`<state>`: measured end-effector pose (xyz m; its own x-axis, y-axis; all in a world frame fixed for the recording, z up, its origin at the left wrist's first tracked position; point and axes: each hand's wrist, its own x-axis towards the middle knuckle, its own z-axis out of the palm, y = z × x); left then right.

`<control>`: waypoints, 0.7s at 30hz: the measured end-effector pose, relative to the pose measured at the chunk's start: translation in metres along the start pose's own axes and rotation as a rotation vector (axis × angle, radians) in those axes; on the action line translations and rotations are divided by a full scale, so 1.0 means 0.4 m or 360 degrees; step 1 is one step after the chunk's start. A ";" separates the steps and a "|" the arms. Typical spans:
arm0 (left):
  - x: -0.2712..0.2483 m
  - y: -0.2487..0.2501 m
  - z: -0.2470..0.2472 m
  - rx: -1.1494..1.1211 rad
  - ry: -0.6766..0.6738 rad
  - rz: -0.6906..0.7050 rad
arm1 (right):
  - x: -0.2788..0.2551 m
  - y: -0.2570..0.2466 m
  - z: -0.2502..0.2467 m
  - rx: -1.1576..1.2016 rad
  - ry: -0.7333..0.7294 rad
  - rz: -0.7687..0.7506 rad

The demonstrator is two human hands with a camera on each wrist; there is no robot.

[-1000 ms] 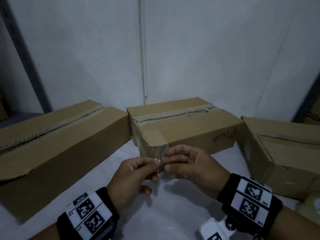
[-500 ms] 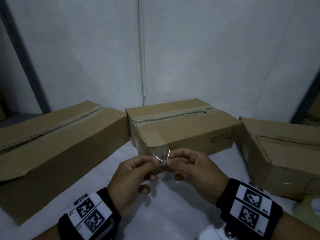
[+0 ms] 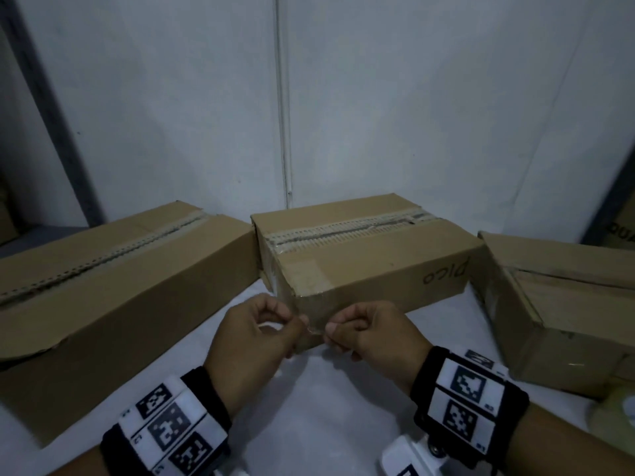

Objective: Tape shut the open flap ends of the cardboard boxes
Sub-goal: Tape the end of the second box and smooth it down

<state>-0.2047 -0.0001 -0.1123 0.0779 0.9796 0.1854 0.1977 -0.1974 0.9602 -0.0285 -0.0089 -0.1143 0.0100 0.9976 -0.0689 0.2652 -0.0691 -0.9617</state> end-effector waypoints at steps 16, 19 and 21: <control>0.115 0.033 -0.027 0.1349 -0.0493 0.0652 | 0.036 -0.018 0.015 0.0095 0.0055 0.0182; 0.124 0.027 -0.027 0.1386 -0.0462 0.0624 | 0.040 -0.028 0.015 0.0100 0.0068 0.0223; 0.132 0.024 -0.026 0.1417 -0.0453 0.0604 | 0.044 -0.031 0.008 -0.0004 0.0063 0.0286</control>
<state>-0.2089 0.0499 -0.0910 0.4945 0.8235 0.2779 0.7601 -0.5648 0.3213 -0.0347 0.0095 -0.1044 0.0952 0.9687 -0.2291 0.2584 -0.2463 -0.9341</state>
